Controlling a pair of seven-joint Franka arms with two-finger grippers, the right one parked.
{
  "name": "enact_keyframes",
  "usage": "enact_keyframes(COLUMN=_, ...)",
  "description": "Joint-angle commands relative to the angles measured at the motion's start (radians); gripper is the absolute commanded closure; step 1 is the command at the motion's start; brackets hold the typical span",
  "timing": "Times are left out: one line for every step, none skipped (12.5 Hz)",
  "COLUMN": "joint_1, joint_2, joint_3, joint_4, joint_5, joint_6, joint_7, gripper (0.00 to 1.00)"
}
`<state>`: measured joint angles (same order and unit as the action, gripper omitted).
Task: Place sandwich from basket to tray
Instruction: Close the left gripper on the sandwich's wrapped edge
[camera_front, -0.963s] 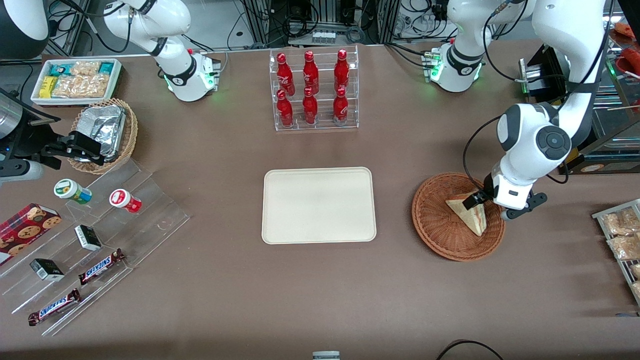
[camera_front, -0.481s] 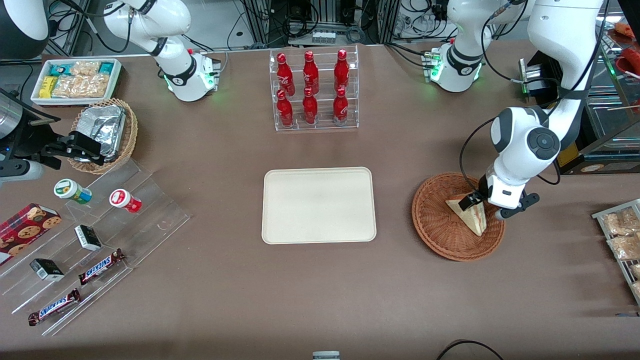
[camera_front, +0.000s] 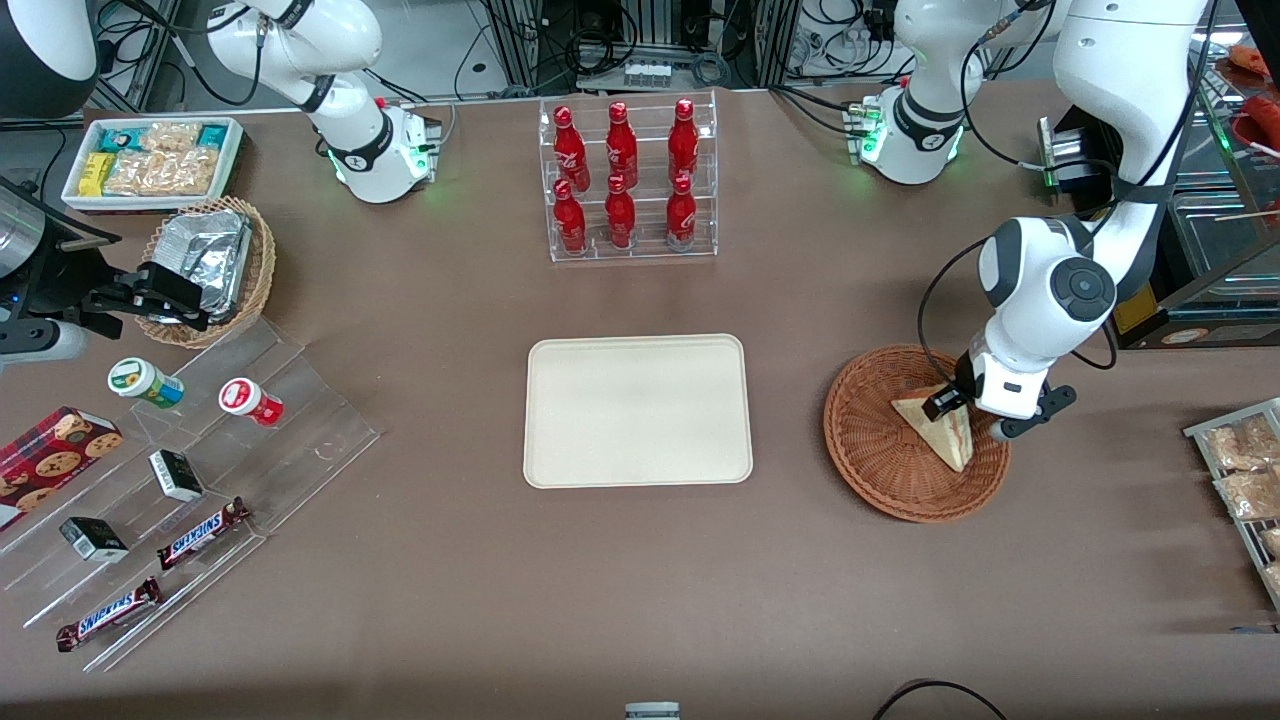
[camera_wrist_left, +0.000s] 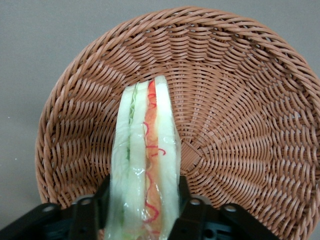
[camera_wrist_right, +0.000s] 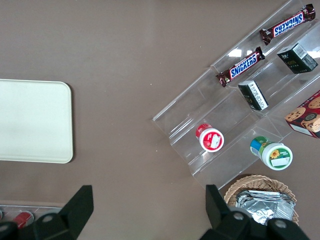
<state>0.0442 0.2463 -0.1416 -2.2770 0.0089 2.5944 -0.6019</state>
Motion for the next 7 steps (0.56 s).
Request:
enact_keyframes(joint_1=-0.006, joint_2=-0.009, joint_3=-0.001, joint_4=-0.016, joint_5=-0.006, joint_6=0.024, joint_7=-0.019, gripper=1.0)
enact_keyframes(joint_1=-0.006, joint_2=-0.015, joint_3=-0.001, joint_4=-0.013, joint_5=-0.006, joint_6=0.02, joint_7=-0.019, gripper=1.0)
enact_keyframes(joint_1=-0.007, joint_2=-0.025, joint_3=-0.001, joint_4=-0.01, joint_5=-0.006, joint_6=0.016, joint_7=-0.019, gripper=1.0)
enact_keyframes(joint_1=-0.018, joint_2=-0.038, joint_3=-0.001, joint_4=-0.007, joint_5=-0.006, joint_6=0.007, joint_7=-0.018, gripper=1.0)
enact_keyframes(joint_1=-0.02, joint_2=-0.048, joint_3=-0.001, joint_4=0.005, joint_5=-0.006, joint_6=-0.025, joint_7=-0.018, gripper=1.0)
enact_keyframes(joint_1=-0.02, joint_2=-0.061, joint_3=-0.001, joint_4=0.028, joint_5=-0.004, joint_6=-0.069, joint_7=-0.013, gripper=1.0)
enact_keyframes(joint_1=-0.02, joint_2=-0.073, joint_3=-0.001, joint_4=0.06, joint_5=-0.001, joint_6=-0.127, joint_7=-0.007, gripper=1.0)
